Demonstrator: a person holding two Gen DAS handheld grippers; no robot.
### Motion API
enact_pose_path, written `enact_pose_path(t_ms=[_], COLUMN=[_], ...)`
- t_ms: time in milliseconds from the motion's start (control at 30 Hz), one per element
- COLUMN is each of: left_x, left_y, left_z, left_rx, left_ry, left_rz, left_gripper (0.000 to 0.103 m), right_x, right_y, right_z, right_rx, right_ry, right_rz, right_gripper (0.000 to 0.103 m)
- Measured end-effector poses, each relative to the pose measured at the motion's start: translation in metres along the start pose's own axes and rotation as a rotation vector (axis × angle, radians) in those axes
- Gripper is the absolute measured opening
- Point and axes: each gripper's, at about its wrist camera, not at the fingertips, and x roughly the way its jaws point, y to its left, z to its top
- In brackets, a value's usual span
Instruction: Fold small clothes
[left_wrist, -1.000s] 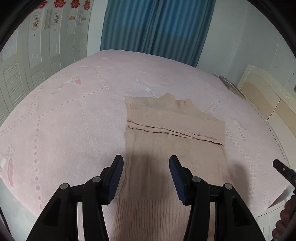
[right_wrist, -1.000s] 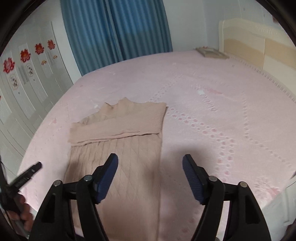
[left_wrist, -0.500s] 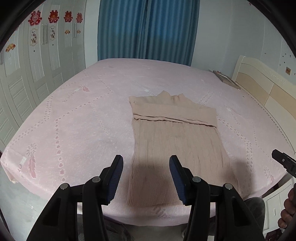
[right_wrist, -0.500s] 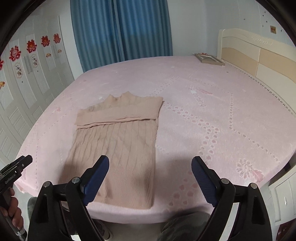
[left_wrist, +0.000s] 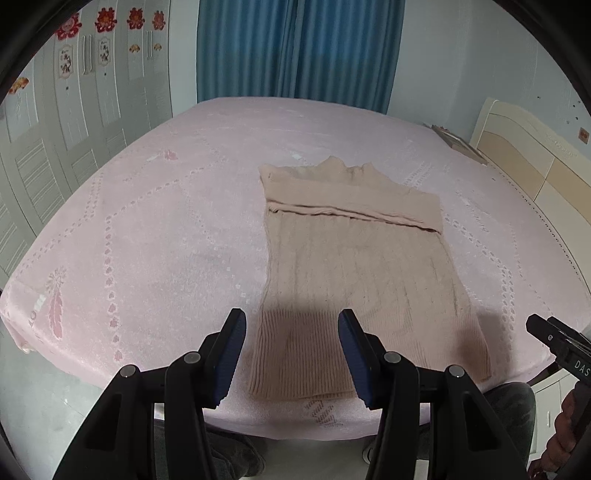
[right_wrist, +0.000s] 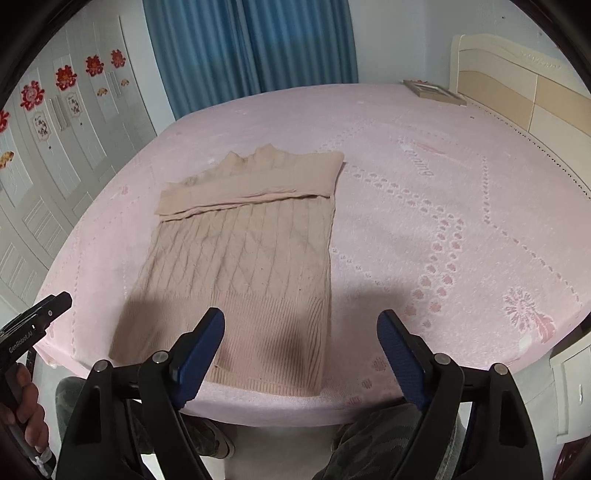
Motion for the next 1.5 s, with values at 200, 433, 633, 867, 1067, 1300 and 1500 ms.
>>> enact_pose_path(t_ms=[200,433,633,867,1067,1300,1500], left_x=[0.04,0.073,0.087,0.099,0.103,0.107,0.108], left_y=[0.003,0.007,0.011,0.025,0.032,0.028,0.027], left_z=[-0.003,-0.015,-0.023,-0.034,-0.042,-0.047,-0.048], left_rx=[0.01,0.001,0.008,-0.022,-0.021,-0.001,-0.004], left_ry=[0.073,0.136,0.169,0.207,0.245,0.253,0.246], left_rz=[-0.009,-0.004,0.026,0.04,-0.021,-0.028,-0.027], left_gripper=[0.05,0.05,0.05,0.05,0.05,0.049,0.048], right_x=[0.029,0.074,0.095,0.107,0.112,0.112,0.111], right_y=[-0.001,-0.008,-0.014,-0.017,-0.018,-0.012,-0.01], right_z=[-0.005,-0.017,-0.03,-0.036,-0.041,-0.045,-0.053], right_rx=[-0.012,0.016,0.033,0.049,0.048,0.002,-0.02], right_ry=[0.028,0.129,0.183,0.208,0.214,0.202,0.17], right_rz=[0.017,0.035,0.03,0.046,0.055,0.016,-0.007], right_gripper=[0.084,0.069,0.064,0.062,0.062,0.057,0.055])
